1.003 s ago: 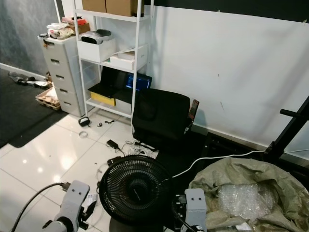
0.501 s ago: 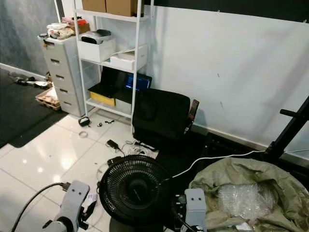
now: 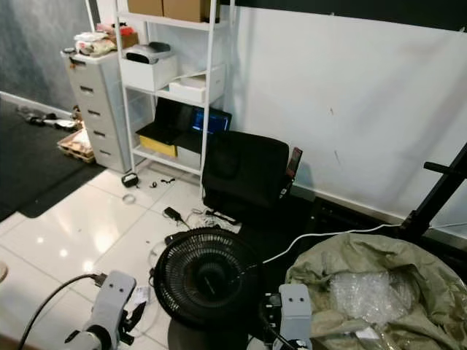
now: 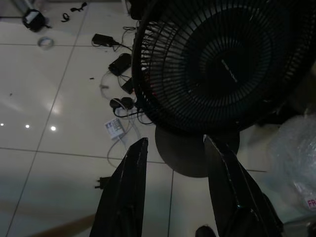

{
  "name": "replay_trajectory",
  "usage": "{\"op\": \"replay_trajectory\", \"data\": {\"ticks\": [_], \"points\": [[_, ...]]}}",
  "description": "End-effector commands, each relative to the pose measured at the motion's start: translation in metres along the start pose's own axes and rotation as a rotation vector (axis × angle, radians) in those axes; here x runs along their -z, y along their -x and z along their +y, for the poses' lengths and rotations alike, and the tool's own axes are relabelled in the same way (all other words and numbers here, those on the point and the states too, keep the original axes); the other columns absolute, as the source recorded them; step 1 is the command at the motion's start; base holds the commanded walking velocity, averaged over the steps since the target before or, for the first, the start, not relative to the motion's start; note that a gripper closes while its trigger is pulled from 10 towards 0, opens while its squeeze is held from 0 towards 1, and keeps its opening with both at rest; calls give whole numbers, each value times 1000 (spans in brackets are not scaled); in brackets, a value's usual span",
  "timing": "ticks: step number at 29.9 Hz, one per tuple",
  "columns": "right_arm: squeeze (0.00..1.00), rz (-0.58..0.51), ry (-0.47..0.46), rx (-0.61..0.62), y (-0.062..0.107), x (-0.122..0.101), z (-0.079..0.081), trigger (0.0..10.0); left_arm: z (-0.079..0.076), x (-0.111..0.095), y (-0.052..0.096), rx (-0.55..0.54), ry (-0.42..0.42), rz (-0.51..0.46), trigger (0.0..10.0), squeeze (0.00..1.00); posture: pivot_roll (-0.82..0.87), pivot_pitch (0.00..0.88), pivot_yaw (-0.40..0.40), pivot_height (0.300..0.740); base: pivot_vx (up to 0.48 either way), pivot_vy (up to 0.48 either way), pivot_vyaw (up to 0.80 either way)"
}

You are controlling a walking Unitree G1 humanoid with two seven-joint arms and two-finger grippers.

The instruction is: Setting the table

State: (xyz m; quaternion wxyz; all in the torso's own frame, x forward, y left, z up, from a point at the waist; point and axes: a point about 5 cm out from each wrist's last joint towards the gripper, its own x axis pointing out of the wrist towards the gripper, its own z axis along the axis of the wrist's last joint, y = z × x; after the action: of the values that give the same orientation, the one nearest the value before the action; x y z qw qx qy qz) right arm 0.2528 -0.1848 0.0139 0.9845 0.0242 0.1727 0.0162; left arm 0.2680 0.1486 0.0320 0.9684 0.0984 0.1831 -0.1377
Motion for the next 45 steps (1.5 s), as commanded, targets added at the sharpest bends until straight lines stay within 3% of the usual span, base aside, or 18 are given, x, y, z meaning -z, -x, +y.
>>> {"op": "replay_trajectory", "data": {"ticks": [1,45], "points": [[0,21,-8,6,2,6,-1,10000,-2,7,2,8,1,24,10000,0,31,27,45,740,-420,0,0],[0,21,-13,13,2,7,-2,10000,-3,8,1,10,-2,22,10000,0,27,32,48,740,-405,0,0]]}}
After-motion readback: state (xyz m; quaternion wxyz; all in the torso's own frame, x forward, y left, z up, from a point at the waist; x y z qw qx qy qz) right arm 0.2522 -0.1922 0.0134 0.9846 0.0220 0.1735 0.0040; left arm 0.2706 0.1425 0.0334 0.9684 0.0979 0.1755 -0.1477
